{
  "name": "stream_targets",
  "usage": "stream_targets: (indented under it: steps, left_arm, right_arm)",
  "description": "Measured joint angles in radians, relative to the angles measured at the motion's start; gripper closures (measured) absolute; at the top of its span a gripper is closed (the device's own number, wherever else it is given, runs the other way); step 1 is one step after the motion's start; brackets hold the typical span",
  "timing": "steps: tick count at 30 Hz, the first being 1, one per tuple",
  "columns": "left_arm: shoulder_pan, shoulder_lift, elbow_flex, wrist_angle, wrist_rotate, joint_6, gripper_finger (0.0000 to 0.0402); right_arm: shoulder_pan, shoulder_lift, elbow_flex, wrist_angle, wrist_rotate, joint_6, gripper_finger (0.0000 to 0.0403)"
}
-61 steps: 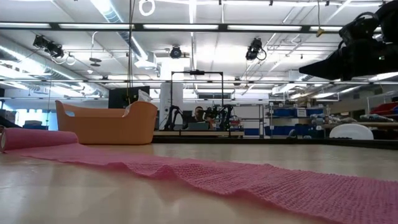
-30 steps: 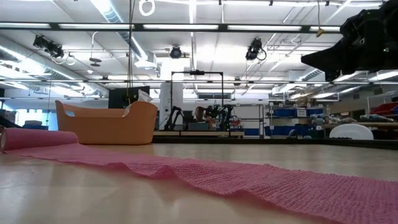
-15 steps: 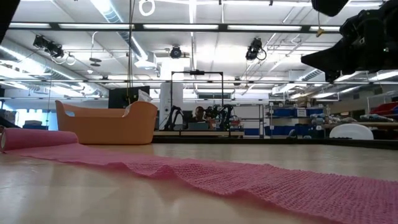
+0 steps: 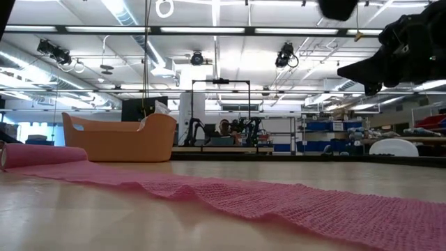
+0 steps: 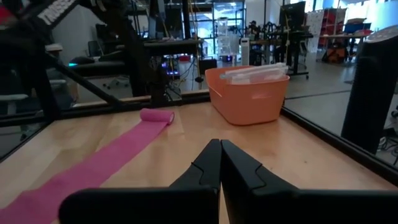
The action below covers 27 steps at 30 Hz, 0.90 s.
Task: Roll bandage
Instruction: Roll the pink bandage
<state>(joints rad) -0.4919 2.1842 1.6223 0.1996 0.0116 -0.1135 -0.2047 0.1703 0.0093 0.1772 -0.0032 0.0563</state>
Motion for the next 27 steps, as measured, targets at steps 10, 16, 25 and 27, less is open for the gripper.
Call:
stream_targets:
  steps: [10, 16, 25, 27]
  left_arm:
    - [-0.054, -0.366, -0.529, 0.185, -0.347, -0.185, 0.0399]
    - [-0.155, -0.510, -0.718, 0.182, -0.657, -0.456, 0.0399]
    - [-0.314, -0.562, -0.755, -0.065, -0.953, -0.848, 0.0399]
    - [-0.345, -0.562, -0.755, -0.142, -0.991, -0.939, 0.0399]
  right_arm:
    - [0.000, 0.019, 0.000, 0.000, -0.012, 0.022, 0.0396]
    - [0.001, 0.034, 0.000, 0.001, -0.040, 0.057, 0.0401]
    - [0.001, 0.071, 0.000, 0.006, -0.053, 0.098, 0.0397]
    - [0.001, 0.079, 0.000, 0.006, -0.053, 0.102, 0.0397]
